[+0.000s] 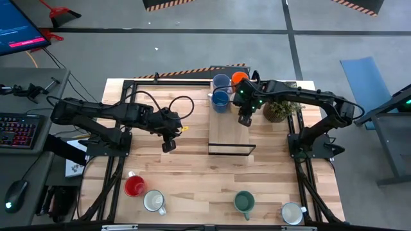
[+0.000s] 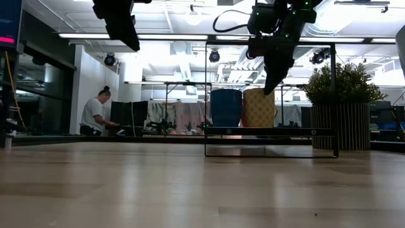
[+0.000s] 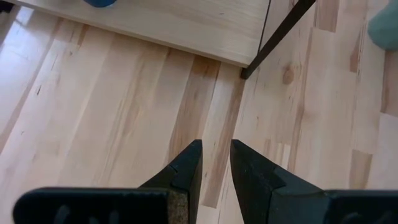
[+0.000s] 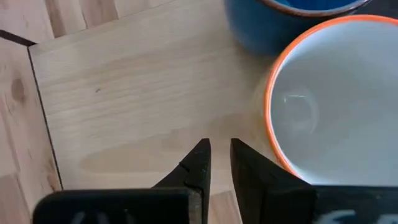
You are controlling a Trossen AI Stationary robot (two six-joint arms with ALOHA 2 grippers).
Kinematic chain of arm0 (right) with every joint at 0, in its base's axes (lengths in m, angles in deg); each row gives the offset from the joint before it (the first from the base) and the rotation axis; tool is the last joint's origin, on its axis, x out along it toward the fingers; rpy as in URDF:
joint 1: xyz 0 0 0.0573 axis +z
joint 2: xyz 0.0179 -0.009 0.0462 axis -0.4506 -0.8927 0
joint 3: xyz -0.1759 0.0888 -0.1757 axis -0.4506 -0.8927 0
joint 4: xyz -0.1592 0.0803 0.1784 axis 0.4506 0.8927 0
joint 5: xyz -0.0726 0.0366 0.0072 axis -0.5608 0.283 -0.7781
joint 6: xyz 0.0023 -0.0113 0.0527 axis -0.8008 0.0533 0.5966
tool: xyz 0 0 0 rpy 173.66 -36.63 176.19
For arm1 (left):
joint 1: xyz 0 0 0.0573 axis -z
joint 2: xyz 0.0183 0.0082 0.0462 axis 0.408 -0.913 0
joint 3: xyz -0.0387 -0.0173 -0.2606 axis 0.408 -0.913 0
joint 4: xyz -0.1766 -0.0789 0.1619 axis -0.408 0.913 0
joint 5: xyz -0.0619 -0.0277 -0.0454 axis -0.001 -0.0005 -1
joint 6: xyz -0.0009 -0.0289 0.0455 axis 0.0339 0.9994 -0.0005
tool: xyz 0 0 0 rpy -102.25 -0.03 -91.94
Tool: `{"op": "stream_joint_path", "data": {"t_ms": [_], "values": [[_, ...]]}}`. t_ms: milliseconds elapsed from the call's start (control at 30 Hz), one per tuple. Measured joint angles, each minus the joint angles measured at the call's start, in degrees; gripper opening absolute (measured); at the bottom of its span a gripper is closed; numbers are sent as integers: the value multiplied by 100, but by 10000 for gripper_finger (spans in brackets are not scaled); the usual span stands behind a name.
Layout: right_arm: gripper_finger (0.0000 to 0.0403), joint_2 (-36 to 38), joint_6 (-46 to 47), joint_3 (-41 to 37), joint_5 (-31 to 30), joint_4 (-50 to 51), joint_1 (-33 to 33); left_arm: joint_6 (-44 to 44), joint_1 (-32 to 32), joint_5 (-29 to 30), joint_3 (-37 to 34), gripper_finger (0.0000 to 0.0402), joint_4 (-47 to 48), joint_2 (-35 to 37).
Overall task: Place coffee mugs
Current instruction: Put the yellow mug on the shelf, next to the orange mug
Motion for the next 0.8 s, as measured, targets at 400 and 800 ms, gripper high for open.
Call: {"op": "stream_joint_path", "data": {"t_ms": [400, 800], "values": [[42, -33, -16, -7, -133, -80, 137, -2, 0, 168, 0, 74, -1, 0], [42, -33, -129, -7, -311, -114, 91, -2, 0, 168, 0, 74, -2, 0]]}}
